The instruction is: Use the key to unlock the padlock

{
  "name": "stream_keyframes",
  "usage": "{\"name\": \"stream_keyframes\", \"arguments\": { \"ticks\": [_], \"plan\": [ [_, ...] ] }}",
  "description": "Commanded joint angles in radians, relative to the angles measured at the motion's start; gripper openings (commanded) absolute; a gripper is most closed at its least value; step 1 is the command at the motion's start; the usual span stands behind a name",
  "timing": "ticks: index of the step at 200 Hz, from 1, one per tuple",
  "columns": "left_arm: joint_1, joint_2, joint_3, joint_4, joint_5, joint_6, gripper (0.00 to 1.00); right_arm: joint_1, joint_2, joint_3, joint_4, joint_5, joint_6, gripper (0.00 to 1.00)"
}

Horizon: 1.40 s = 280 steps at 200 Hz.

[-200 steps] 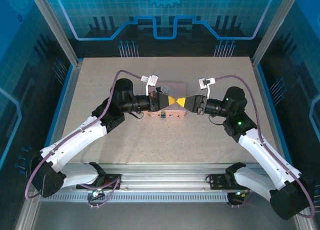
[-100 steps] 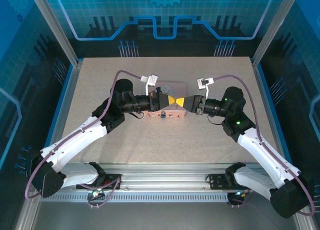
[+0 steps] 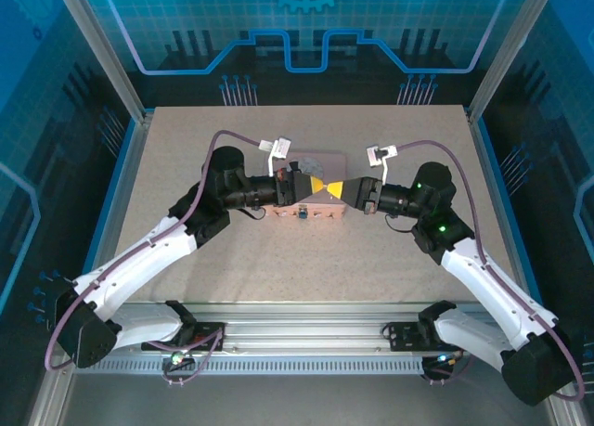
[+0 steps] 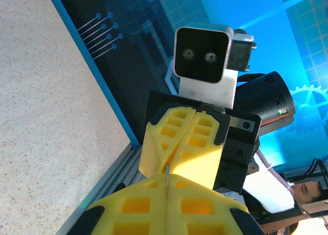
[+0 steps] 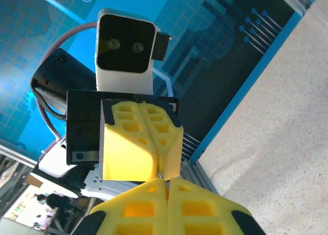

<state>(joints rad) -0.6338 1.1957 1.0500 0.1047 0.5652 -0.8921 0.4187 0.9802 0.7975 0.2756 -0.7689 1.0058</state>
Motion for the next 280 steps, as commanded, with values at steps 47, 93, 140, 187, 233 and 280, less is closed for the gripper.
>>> {"name": "stream_keyframes", "arguments": {
  "ticks": [47, 93, 140, 187, 233, 280],
  "plan": [
    [0.014, -0.054, -0.042, -0.041, -0.091, 0.028, 0.59, -0.032, -0.042, 0.032, -0.122, 0.020, -0.102, 0.00],
    [0.014, -0.133, -0.150, -0.141, -0.233, 0.083, 0.99, -0.074, -0.009, 0.182, -0.453, 0.206, -0.364, 0.00],
    [-0.045, -0.127, -0.327, -0.132, -0.397, 0.159, 0.99, -0.077, 0.177, 0.296, -0.514, 0.443, -0.534, 0.00],
    [-0.083, -0.003, -0.507, 0.205, -0.503, 0.260, 0.99, -0.078, 0.473, 0.445, -0.456, 0.564, -0.602, 0.00],
    [-0.085, 0.194, -0.487, 0.352, -0.541, 0.349, 0.99, -0.082, 0.765, 0.643, -0.458, 0.614, -0.638, 0.00],
    [-0.085, 0.339, -0.532, 0.624, -0.576, 0.424, 0.99, -0.084, 0.955, 0.813, -0.503, 0.670, -0.653, 0.00]
  ]
}}
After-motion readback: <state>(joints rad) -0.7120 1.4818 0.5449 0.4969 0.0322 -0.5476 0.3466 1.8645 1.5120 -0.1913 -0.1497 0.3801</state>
